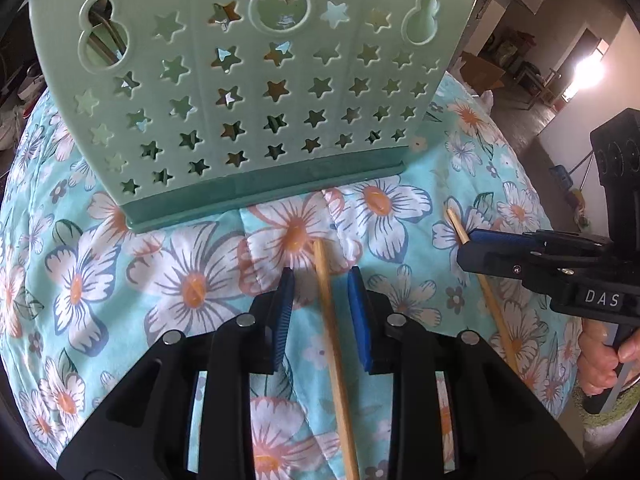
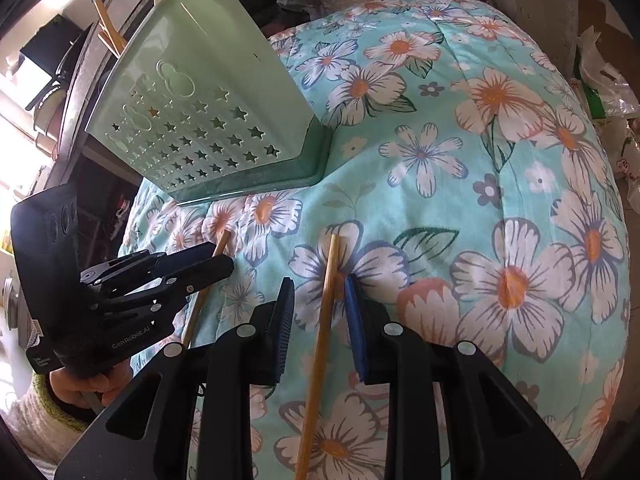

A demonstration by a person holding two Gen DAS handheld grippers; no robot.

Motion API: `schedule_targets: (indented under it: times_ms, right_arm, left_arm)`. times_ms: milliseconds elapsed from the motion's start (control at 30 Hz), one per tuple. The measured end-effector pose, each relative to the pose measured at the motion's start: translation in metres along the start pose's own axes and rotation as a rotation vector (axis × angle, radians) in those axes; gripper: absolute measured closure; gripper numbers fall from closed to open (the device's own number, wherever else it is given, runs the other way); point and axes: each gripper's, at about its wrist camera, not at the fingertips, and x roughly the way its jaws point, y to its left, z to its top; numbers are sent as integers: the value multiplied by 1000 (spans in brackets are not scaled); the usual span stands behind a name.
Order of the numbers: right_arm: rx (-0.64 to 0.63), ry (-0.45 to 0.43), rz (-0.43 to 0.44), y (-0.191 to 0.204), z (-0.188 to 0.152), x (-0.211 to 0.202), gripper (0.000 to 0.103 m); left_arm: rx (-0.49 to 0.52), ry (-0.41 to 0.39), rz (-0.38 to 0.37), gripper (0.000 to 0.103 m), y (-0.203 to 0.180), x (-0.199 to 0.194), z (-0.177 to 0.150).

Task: Organize utensils
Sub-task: 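Grasp the last wooden chopstick on the quilt with the left tool, then insert the chopstick into the green holder and open the left tool while the right tool carries its chopstick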

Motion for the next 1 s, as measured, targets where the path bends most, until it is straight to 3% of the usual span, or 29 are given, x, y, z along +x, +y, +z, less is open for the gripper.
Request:
schedule_targets:
  times_ms: [167,467,767,1000]
  right_arm:
    - [11,0,-8,-2,1,5,95]
    - [60,-36,76,-12,6,-9,96]
    - [35,-151,154,-1,12,-64,97]
    - [-22,-253,176,17,8,-112,97]
  left_arm:
    - [-16,-7,17,93,4,1,4]
    - [-72,-33,-38,98,25,-16,1]
    - [-99,-149,-125,98,36,-106,-7]
    - [-61,-273,-129,98,35,-178,-7]
